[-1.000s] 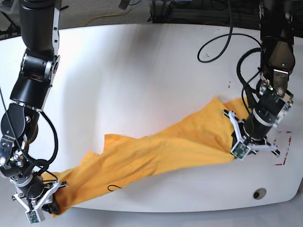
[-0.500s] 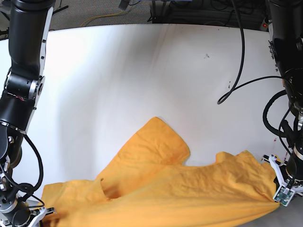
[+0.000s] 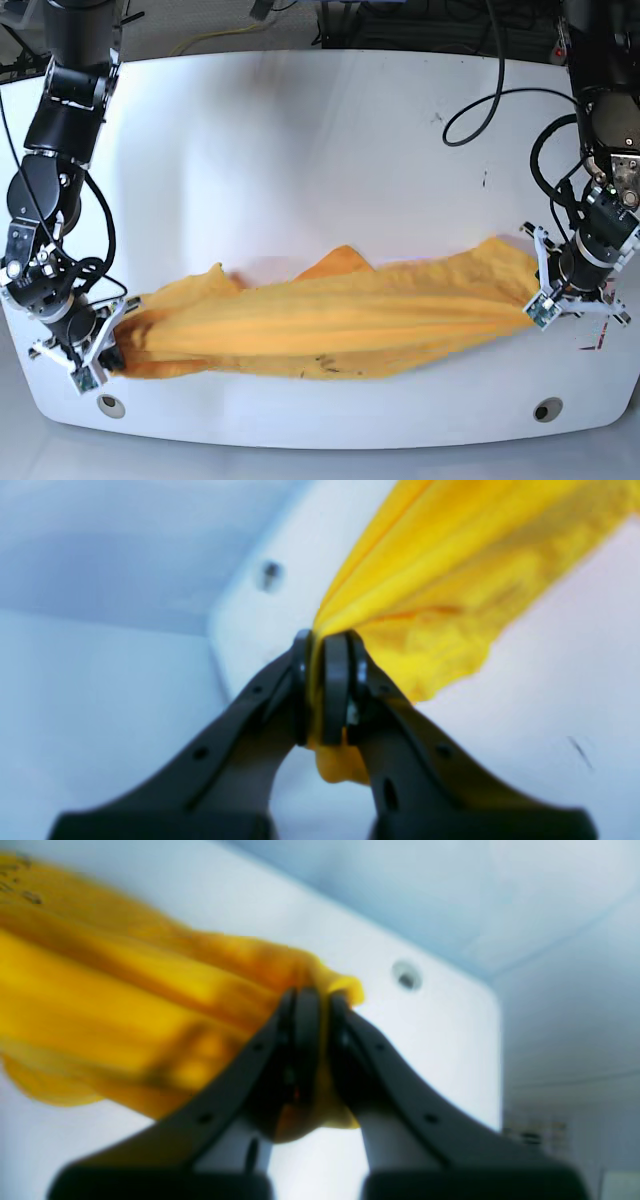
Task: Fold the T-shirt properly
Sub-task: 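Lay the stretched shirt flat, dragging both grippers toward the robot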
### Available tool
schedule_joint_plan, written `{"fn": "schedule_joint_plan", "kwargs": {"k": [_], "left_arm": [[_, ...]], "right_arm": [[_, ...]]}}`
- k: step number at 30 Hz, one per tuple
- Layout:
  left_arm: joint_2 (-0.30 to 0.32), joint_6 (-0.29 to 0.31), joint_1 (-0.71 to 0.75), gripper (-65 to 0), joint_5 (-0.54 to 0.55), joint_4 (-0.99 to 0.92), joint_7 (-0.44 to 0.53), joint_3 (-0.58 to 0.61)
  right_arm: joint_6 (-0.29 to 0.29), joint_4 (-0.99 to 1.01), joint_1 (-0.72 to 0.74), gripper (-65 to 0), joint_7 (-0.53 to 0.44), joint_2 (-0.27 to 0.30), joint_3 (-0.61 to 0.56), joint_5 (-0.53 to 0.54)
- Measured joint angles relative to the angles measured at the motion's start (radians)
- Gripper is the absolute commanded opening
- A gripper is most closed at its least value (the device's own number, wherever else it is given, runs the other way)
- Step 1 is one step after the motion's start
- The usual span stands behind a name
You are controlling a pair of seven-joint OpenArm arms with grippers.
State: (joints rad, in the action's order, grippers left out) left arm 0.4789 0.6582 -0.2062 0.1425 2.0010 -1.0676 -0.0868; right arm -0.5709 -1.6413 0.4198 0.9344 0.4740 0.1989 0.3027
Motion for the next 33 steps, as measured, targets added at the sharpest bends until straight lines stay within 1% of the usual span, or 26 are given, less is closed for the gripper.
{"fn": "schedule_joint_plan", "kwargs": {"k": [3, 7, 9, 14, 16, 19, 27, 29, 31, 32, 33], "left_arm": [[0.003, 0.001, 0.097, -65.0, -0.009, -0.002, -0.002, -0.001], [0.000, 0.003, 0.223, -65.0, 0.000, -0.002, -0.002, -0.016], [0.000, 0.005, 0.276, -65.0, 0.008, -0.001, 0.010, -0.026], [-0.005, 0.001, 0.365, -65.0, -0.002, -0.001, 0.009, -0.029], [-0.024, 0.000, 0.397, -65.0, -0.011, -0.001, 0.008, -0.031], [-0.040, -0.002, 0.439, -65.0, -0.007, -0.001, 0.008, -0.028], [-0.037, -0.003, 0.522, -65.0, -0.011, -0.002, 0.008, -0.032], [-0.038, -0.003, 0.533, -65.0, -0.008, -0.002, 0.010, -0.032], [-0.040, -0.003, 0.540, -64.4, -0.003, -0.002, 0.011, -0.032], [-0.040, -0.003, 0.541, -62.5, -0.004, -0.002, 0.011, -0.032], [-0.041, -0.003, 0.541, -58.3, -0.005, -0.002, 0.010, -0.032]], "right_arm": [[0.001, -0.054, -0.108, -65.0, -0.013, -0.035, 0.070, 0.010], [-0.003, -0.116, -0.233, -65.0, 0.041, -0.053, 0.129, 0.015], [0.003, -0.138, -0.301, -65.0, 0.048, -0.064, 0.161, 0.010], [-0.001, -0.164, -0.437, -65.0, 0.055, -0.135, 0.235, 0.014], [-0.002, -0.164, -0.488, -65.0, 0.055, -0.158, 0.267, 0.014], [0.003, -0.163, -0.541, -65.0, 0.055, -0.180, 0.310, 0.008], [0.002, -0.163, -0.650, -65.0, 0.054, -0.241, 0.370, 0.012], [0.002, -0.163, -0.666, -64.8, 0.055, -0.249, 0.383, 0.012], [0.003, -0.163, -0.679, -61.8, 0.055, -0.255, 0.390, 0.008], [0.003, -0.163, -0.683, -59.3, 0.054, -0.260, 0.391, 0.007], [0.003, -0.163, -0.688, -55.5, 0.054, -0.266, 0.390, 0.008]]}}
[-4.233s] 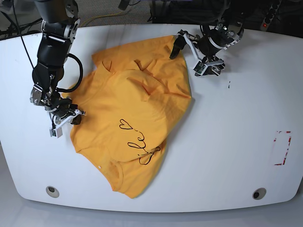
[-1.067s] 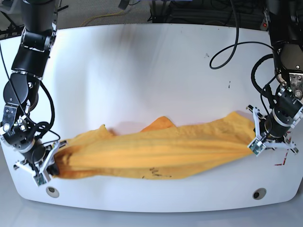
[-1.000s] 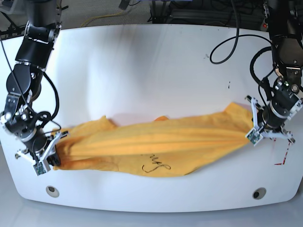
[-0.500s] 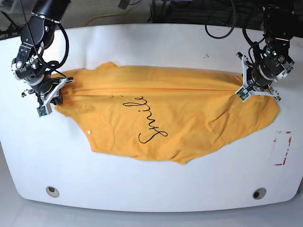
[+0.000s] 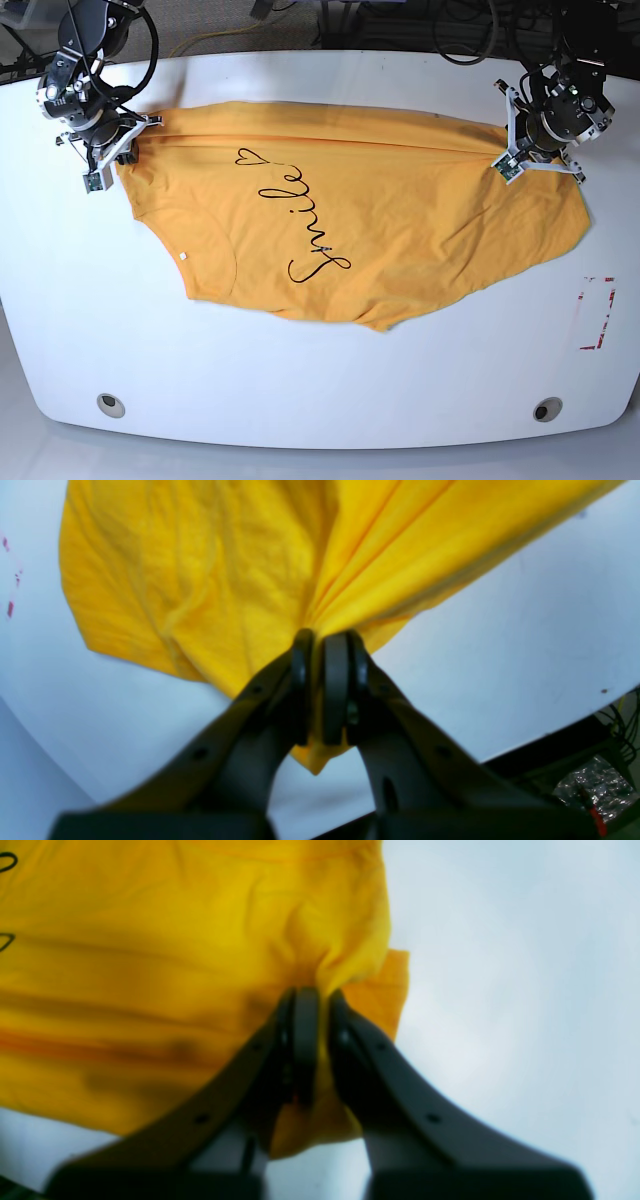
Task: Fold the T-shirt properly
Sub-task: 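Lay the stretched shirt flat, dragging both grippers toward the robot, then release the shirt and move the right gripper to the shirt's hem corner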
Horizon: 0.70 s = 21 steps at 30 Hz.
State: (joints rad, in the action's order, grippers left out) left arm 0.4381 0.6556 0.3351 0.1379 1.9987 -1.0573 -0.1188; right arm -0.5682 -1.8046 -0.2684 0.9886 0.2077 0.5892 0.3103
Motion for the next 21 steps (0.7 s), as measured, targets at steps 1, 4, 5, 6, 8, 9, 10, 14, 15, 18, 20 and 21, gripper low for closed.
{"fn": "schedule_joint_plan", "kwargs": {"k": [1, 4, 5, 6, 8, 9, 10, 14, 15, 18, 20, 21], "left_arm": [[-0.005, 0.000, 0.000, -52.4, -0.005, 0.000, -0.001, 0.000], [-0.023, -0.002, 0.001, -32.2, -0.018, -0.001, -0.005, -0.003], [-0.027, 0.001, 0.006, -25.1, -0.017, -0.001, -0.005, -0.003], [-0.028, 0.001, 0.014, -19.7, -0.018, -0.001, -0.005, -0.003], [-0.028, 0.000, 0.029, -13.5, -0.017, -0.001, -0.005, 0.000], [-0.028, 0.000, 0.042, -13.5, -0.014, -0.001, -0.005, 0.001], [-0.028, 0.000, 0.048, -13.5, -0.014, -0.002, -0.006, 0.000], [-0.033, 0.000, 0.053, -13.5, -0.004, -0.003, -0.014, -0.024], [-0.033, 0.000, 0.050, -13.5, 0.001, -0.003, -0.006, -0.040], [-0.038, 0.032, 0.048, -13.5, 0.000, -0.003, -0.002, -0.102], [-0.065, 0.042, 0.040, -13.5, -0.010, -0.003, -0.006, -0.160], [-0.079, 0.042, 0.030, -13.5, -0.010, -0.003, -0.017, -0.180]], "right_arm": [[0.000, 0.000, -0.006, -51.4, 0.000, -0.007, -0.001, 0.000], [0.000, 0.000, -0.028, -37.9, -0.006, -0.027, -0.001, -0.001], [0.003, 0.000, -0.035, -33.6, -0.007, -0.037, 0.000, -0.009], [0.003, 0.000, -0.040, -30.0, -0.002, -0.042, -0.001, -0.011], [0.003, 0.000, -0.045, -22.7, 0.003, -0.044, -0.001, -0.011], [0.003, 0.000, -0.045, -20.8, 0.001, -0.044, -0.001, -0.011], [0.003, 0.000, -0.044, -18.9, 0.000, -0.043, -0.001, -0.011], [0.003, -0.016, -0.041, -17.6, 0.000, -0.044, -0.001, -0.011], [0.003, -0.021, -0.035, -17.6, 0.001, -0.043, 0.000, -0.013], [0.002, -0.039, 0.004, -17.6, 0.009, -0.041, -0.001, -0.016], [0.002, -0.040, 0.049, -17.6, -0.001, -0.041, -0.002, -0.012], [0.002, -0.040, 0.064, -17.6, 0.000, -0.041, -0.003, -0.013]]}}
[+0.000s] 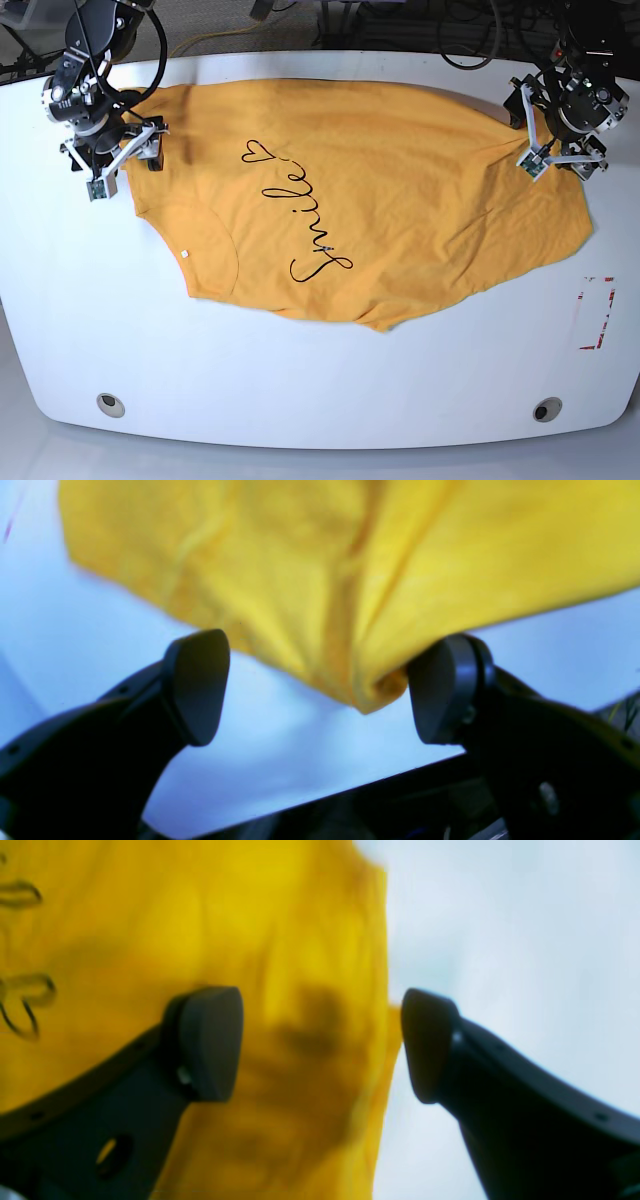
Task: Fold the T-shirt properly
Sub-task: 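Release the shirt and move the right gripper to the shirt's hem corner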
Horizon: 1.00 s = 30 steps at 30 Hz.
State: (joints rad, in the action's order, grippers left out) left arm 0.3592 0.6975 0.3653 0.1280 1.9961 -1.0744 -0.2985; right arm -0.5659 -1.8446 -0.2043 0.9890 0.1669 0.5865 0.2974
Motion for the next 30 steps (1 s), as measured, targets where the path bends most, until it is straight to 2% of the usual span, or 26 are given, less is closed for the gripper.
{"fn": "schedule_joint_plan", "kwargs": {"k": [3, 6, 9, 14, 19, 26, 30], "left_arm": [[-0.040, 0.006, -0.050, -13.5, 0.012, 0.000, 0.006, -0.091], [-0.048, 0.005, -0.072, -13.3, -0.004, 0.001, 0.012, -0.142], [-0.050, -0.001, -0.080, -13.3, -0.008, 0.000, -0.007, -0.141], [-0.054, 0.001, -0.081, -13.3, 0.003, 0.000, 0.005, -0.147], [-0.051, 0.000, -0.064, -13.3, 0.000, 0.000, 0.002, -0.153], [-0.059, 0.006, -0.047, -13.3, -0.002, 0.000, 0.000, -0.277], [-0.059, 0.003, -0.052, -13.3, 0.002, 0.000, 0.002, -0.319]], "right_arm": [[-0.002, 0.042, 0.081, -17.6, 0.000, 0.003, -0.003, 0.005], [0.001, 0.108, 0.156, -17.6, 0.002, 0.004, -0.003, -0.006], [0.000, 0.185, 0.241, -17.6, 0.000, 0.008, -0.008, -0.004], [0.000, 0.332, 0.363, -17.6, 0.003, 0.047, -0.092, -0.005], [-0.003, 0.472, 0.466, -17.6, -0.009, 0.044, -0.124, 0.001], [0.008, 0.696, 0.604, -17.6, -0.027, 0.040, -0.119, -0.005], [-0.037, 0.822, 0.673, -17.6, -0.085, 0.038, -0.121, -0.002]]}}
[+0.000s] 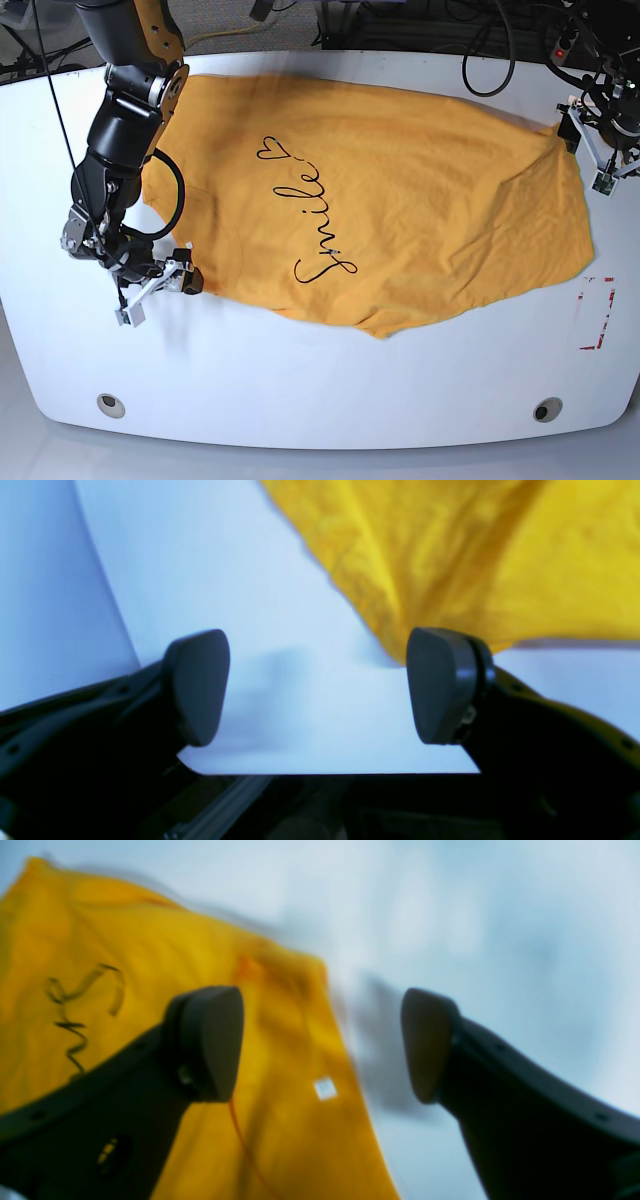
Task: Fold the T-shirt properly
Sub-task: 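Release the shirt and move the right gripper to the shirt's hem corner, then grasp the hem corner of the shirt with the right gripper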
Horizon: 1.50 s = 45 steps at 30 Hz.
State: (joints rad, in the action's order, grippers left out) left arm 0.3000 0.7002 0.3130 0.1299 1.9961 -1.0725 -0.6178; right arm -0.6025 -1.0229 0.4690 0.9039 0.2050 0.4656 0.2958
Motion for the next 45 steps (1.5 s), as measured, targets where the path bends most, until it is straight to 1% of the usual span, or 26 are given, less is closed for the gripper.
{"fn": "schedule_joint_plan", "kwargs": {"k": [5, 8, 11, 16, 17, 18, 20, 21, 22, 24, 25, 28, 31, 37, 40, 42, 43, 45], "left_arm": [[-0.002, 0.000, -0.019, -13.3, -0.006, 0.000, -0.004, -0.017], [-0.003, 0.000, -0.025, -13.3, -0.002, 0.000, 0.003, -0.017], [-0.004, 0.000, -0.024, -13.3, -0.003, 0.000, 0.002, -0.016], [-0.005, 0.000, -0.024, -13.3, -0.004, -0.003, 0.003, -0.013], [-0.006, 0.000, -0.025, -13.3, -0.005, -0.008, 0.003, -0.013], [-0.006, 0.000, -0.026, -13.3, -0.006, -0.018, 0.003, -0.012], [-0.010, 0.000, -0.025, -13.3, -0.008, -0.029, 0.002, -0.013], [-0.011, 0.000, -0.025, -13.3, -0.009, -0.032, -0.002, -0.013], [-0.012, 0.000, -0.025, -13.3, -0.009, -0.032, -0.002, -0.013], [-0.011, 0.000, -0.026, -13.3, -0.009, -0.032, -0.001, -0.011], [-0.011, 0.000, -0.026, -13.3, -0.009, -0.032, -0.001, -0.011], [-0.011, 0.000, -0.025, -13.3, -0.010, -0.033, -0.001, -0.011], [-0.011, 0.000, -0.026, -13.3, -0.009, -0.034, -0.001, -0.011], [-0.021, 0.000, -0.027, -13.3, -0.009, -0.037, -0.002, -0.011], [-0.028, 0.000, -0.027, -13.3, -0.009, -0.041, -0.001, -0.008], [-0.028, 0.000, -0.028, -13.3, -0.007, -0.053, 0.003, -0.005], [-0.029, 0.000, -0.031, -13.3, -0.018, -0.067, 0.002, 0.003], [-0.034, 0.000, -0.030, -13.3, -0.014, -0.085, 0.002, 0.016]], "right_arm": [[-0.002, 0.177, 0.062, -17.6, -0.079, 0.003, 0.001, -0.009], [-0.003, 0.255, 0.071, -17.6, -0.126, 0.003, -0.015, -0.005], [-0.003, 0.267, 0.070, -17.6, -0.139, 0.001, -0.067, -0.002], [-0.006, 0.266, 0.080, -17.9, -0.144, -0.047, -0.121, -0.002], [-0.008, 0.267, 0.080, -19.2, -0.146, -0.053, -0.121, -0.003], [-0.005, 0.267, 0.078, -22.2, -0.162, -0.064, -0.123, -0.004], [0.000, 0.267, 0.075, -32.0, -0.179, -0.076, -0.123, -0.008], [0.000, 0.267, 0.075, -41.5, -0.179, -0.077, -0.123, -0.008], [-0.001, 0.267, 0.075, -46.8, -0.179, -0.078, -0.123, -0.007], [0.000, 0.267, 0.075, -61.7, -0.181, -0.077, -0.123, -0.008], [0.000, 0.267, 0.071, -65.0, -0.187, -0.074, -0.123, -0.007], [-0.001, 0.261, 0.051, -64.4, -0.190, -0.073, -0.124, 0.000], [0.000, 0.180, -0.013, -60.2, -0.128, -0.072, -0.125, -0.004], [-0.002, -0.182, -0.185, -59.5, 0.010, -0.061, -0.119, -0.002], [-0.002, -0.356, -0.258, -59.3, 0.063, -0.073, -0.119, -0.003], [-0.003, -0.433, -0.291, -59.3, 0.098, -0.082, -0.124, -0.001], [-0.006, -0.466, -0.311, -58.8, 0.114, -0.086, -0.126, 0.004], [-0.008, -0.507, -0.346, -54.7, 0.130, -0.087, -0.126, 0.011]]}}
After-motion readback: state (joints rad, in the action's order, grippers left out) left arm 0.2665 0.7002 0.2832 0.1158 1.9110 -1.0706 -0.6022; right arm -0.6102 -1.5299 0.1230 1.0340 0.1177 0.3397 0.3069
